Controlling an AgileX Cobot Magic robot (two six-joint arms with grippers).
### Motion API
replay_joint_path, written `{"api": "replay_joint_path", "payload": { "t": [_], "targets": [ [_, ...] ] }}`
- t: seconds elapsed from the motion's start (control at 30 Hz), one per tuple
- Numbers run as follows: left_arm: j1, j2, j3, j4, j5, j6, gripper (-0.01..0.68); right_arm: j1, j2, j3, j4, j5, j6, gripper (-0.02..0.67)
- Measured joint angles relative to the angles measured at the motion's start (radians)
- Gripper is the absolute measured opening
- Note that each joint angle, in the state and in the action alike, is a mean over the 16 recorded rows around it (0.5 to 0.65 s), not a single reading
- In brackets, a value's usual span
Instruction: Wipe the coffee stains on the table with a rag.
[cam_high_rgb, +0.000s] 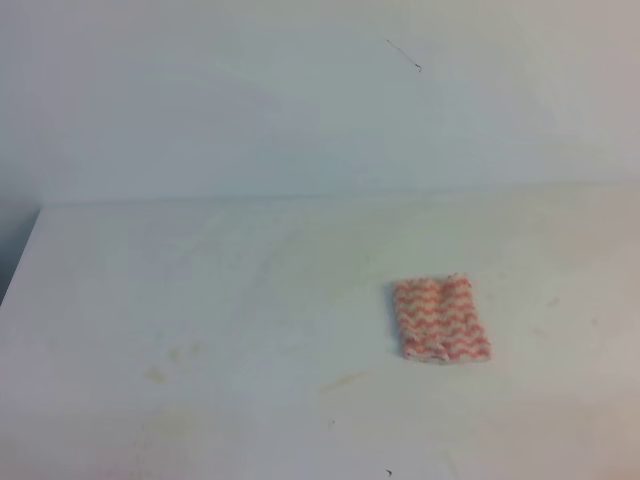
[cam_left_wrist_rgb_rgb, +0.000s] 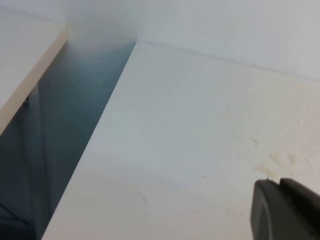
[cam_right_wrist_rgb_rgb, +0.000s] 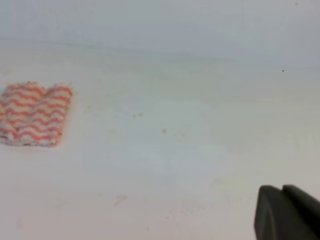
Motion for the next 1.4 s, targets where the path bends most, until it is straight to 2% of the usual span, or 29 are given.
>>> {"api": "replay_joint_path", "payload": {
  "t": [1.4],
  "targets": [
    [0.0,0.008,0.0,0.0,0.0,0.0,-0.001,0.0,0.001,0.0,0.002,-0.005,0.001,-0.004]
  ]
}}
